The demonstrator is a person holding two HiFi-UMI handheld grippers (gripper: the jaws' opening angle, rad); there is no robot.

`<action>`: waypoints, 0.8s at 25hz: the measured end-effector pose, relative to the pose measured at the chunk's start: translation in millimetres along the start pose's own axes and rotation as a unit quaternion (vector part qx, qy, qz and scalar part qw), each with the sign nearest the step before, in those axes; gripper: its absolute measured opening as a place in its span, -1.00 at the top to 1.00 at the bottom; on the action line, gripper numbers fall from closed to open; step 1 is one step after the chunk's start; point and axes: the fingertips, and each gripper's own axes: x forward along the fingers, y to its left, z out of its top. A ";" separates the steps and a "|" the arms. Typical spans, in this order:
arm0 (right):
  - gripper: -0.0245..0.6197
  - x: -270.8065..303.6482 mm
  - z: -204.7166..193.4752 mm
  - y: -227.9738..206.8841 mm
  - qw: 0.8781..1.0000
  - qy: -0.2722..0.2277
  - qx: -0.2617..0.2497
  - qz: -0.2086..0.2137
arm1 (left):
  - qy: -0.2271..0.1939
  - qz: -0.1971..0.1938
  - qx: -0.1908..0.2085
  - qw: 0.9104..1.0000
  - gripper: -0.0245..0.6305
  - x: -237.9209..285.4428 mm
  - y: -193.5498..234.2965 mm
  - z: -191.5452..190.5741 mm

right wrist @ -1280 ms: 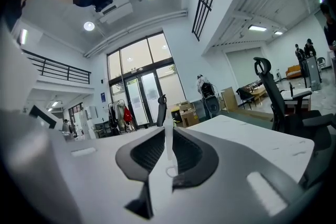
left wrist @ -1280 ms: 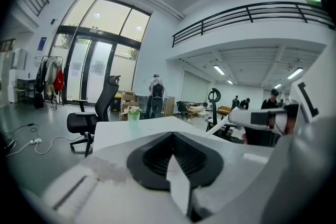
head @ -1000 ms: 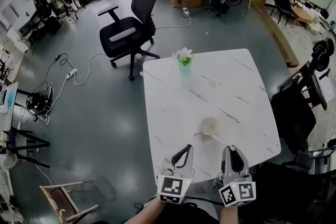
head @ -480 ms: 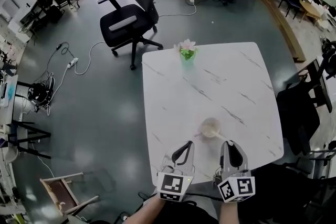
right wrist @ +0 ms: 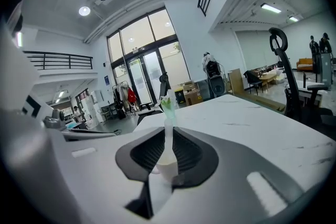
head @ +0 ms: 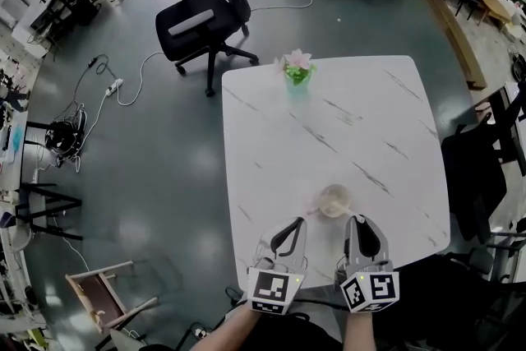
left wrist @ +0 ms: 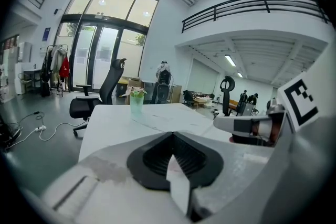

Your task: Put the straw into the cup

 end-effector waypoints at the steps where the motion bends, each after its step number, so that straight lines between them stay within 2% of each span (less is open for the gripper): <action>1: 0.78 2.2 -1.5 -0.9 1.000 0.003 -0.001 0.000 | 0.000 0.001 0.000 1.000 0.92 1.4 0.7 -0.4; 20: 0.78 25.9 -32.4 -9.4 0.998 0.058 -0.007 -0.019 | 0.025 0.002 0.003 1.000 0.92 16.3 5.6 -18.0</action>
